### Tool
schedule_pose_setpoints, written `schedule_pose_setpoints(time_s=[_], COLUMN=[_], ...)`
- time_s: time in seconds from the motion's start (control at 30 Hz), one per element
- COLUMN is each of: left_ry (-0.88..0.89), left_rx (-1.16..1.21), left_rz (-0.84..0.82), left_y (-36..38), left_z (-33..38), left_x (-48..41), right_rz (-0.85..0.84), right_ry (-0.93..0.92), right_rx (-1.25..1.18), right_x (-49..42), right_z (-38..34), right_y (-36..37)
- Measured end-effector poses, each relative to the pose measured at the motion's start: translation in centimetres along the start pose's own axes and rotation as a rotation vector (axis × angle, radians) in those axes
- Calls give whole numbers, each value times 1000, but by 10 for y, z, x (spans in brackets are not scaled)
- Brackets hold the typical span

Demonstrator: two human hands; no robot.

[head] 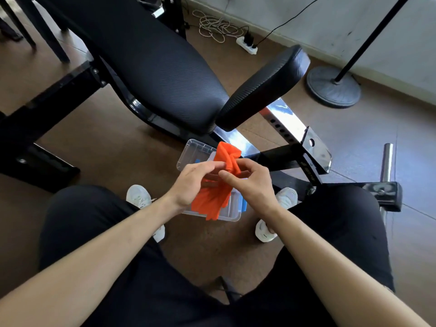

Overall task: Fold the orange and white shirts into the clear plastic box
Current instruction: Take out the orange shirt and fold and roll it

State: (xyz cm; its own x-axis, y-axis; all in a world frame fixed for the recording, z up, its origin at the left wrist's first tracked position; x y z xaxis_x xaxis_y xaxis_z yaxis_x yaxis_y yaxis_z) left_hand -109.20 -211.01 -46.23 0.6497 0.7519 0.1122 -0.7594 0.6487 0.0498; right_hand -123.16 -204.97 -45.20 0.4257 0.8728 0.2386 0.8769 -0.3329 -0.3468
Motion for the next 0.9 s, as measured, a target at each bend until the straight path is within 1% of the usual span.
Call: schedule_pose_setpoints(time_s=[0.1,0.17,0.2,0.3,0.33,0.37,0.43,0.53,0.6,0.67,0.77,0.9], left_ry=[-9,-29,-16,87,116,137,146,134,160,173,188,264], left_rx=[-46,-34,-42,-159,-205,-249,-321,-341,-309,-268,-263,-266], left_rz=[-133,-156,-121,84,128,137,48,-195,-311,-353,-302,-102], left_y=[6,4,-2,-36,-47,-54,-52,-23,-4,4,3,-13], left_z=[0,1,2,7,6,4,2,2,5,9,9,14], left_x=[3,3,1,-7,-8,-10,-11,-9,-8,-7,-9,-15], right_rz=[41,-5,-38,-117,-146,-180,-248,-300,-288,-243,-203,-196], right_ry=[-52,-100,-112,-107,-106,-112,-132,-161,-172,-178,-172,-226], right_rx=[107,138,146,157,157,151,117,87,95,107,89,119], right_x=[-7,-12,-14,-19,-19,-18,-14,-7,-5,-5,-3,4], right_z=[0,-2,-2,-3,-4,-7,-13,-21,-21,-19,-18,-25], right_y=[-7,-10,-11,-20,-23,-24,-27,-26,-25,-27,-28,-25])
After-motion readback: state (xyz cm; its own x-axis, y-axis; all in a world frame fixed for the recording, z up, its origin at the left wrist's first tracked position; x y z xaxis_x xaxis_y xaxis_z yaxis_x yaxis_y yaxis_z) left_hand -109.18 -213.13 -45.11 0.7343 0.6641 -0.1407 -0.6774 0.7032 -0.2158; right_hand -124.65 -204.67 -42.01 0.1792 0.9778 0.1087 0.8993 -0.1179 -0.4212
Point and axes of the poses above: each hand's wrist, its own x-axis away from the middle knuckle, its own y-axis out of the palm, z = x × y, the point moved 8 cm from there along -x, towards the middle knuckle, and after that the axes turned 8 degrees about y, right-handed, at the moved point
